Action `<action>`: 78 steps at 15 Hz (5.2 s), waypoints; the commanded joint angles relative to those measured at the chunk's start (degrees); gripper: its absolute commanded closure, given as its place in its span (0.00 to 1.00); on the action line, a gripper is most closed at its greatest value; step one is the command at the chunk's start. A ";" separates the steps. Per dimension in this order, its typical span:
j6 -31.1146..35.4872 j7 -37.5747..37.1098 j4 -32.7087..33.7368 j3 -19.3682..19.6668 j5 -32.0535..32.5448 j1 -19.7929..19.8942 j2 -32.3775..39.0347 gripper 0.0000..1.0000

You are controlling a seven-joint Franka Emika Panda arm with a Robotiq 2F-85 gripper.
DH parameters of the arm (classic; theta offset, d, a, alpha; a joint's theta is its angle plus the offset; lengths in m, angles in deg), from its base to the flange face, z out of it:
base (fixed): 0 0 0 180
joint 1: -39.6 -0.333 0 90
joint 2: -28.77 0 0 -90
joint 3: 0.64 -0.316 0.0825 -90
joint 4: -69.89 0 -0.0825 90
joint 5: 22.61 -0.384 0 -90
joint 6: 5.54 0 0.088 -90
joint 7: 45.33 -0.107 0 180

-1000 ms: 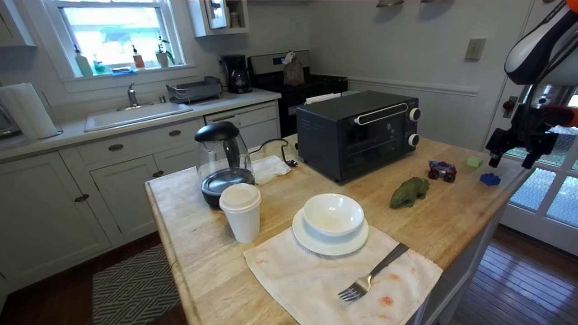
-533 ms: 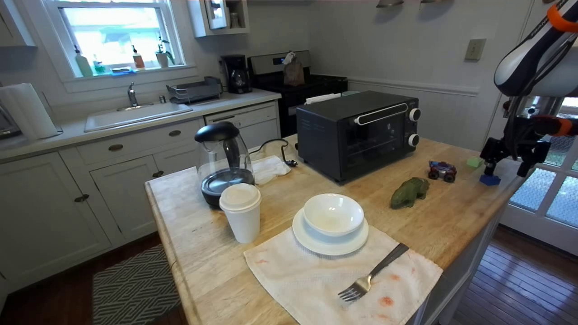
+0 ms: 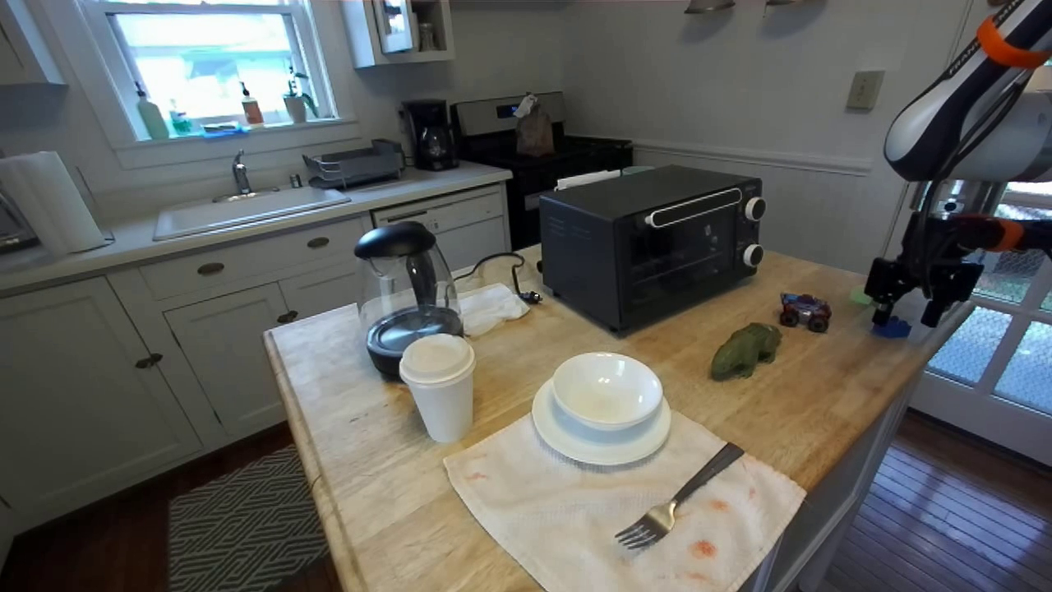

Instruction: Put the blue block on top of the toy animal

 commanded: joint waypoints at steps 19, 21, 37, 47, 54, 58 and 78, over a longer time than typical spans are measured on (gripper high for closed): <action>-0.12 -21.42 -7.28 -1.05 1.40 -5.86 -9.14 0.64; -0.11 -23.29 -8.68 -1.07 1.41 -6.80 -11.08 0.64; -2.50 -41.32 -8.77 -3.32 0.28 -10.64 -16.50 0.64; -4.53 -48.60 -8.25 -4.71 -5.61 -11.81 -16.55 0.89; -4.94 -59.77 -6.30 -6.87 -12.69 -13.40 -14.92 0.89; -4.72 -66.60 -4.54 -7.46 -11.13 -14.41 -13.17 0.89; 3.21 -76.93 -4.37 -8.16 -3.79 -19.01 -10.36 0.89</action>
